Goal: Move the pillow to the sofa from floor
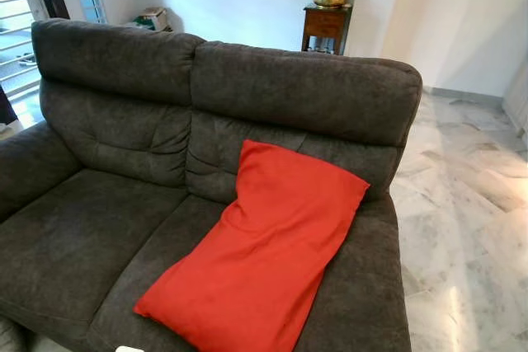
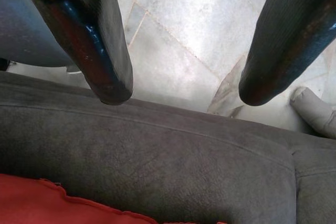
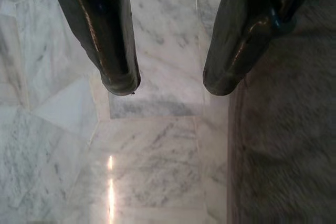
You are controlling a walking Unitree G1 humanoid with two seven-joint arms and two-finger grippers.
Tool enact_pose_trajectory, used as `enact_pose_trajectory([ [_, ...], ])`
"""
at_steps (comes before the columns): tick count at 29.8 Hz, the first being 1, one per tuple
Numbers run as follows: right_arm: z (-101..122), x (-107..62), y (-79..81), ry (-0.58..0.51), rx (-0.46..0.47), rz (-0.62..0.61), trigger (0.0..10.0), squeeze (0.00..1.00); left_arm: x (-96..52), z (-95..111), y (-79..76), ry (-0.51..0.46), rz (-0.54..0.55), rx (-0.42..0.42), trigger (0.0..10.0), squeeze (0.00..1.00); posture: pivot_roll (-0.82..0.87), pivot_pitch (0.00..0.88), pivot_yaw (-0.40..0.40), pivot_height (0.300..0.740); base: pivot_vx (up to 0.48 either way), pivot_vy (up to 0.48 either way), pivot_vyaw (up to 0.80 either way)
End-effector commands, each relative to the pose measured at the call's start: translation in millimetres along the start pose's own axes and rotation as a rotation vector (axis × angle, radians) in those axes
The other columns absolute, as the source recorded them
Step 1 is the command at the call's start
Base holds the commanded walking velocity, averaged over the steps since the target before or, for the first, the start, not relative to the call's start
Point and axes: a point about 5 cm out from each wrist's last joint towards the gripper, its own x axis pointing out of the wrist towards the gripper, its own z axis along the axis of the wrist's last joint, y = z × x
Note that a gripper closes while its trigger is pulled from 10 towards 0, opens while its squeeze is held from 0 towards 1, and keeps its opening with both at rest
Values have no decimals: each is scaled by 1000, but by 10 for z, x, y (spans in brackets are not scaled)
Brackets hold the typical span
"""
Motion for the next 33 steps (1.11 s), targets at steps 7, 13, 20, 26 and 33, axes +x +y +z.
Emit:
enact_pose_trajectory([
  [7,66,14,34,-15,-4,15,10000,0,-22,-51,3,9,11,-8,10000,0,176,0,-11,740,0,0,0],
  [13,87,18,43,-21,-5,21,10000,0,-28,-71,-14,14,11,-14,10000,0,174,0,-17,740,-183,0,0],
  [20,106,20,83,-25,-11,37,10000,0,-26,-72,-54,16,5,-17,10000,0,170,0,-20,740,-328,0,0],
  [26,146,27,107,-37,-17,55,10000,0,-31,-83,-64,17,5,-21,10000,0,171,0,-24,740,-328,0,0],
  [33,168,31,114,-40,-23,63,10000,0,-40,-110,-72,25,8,-27,10000,0,173,0,-28,740,-329,0,0],
])
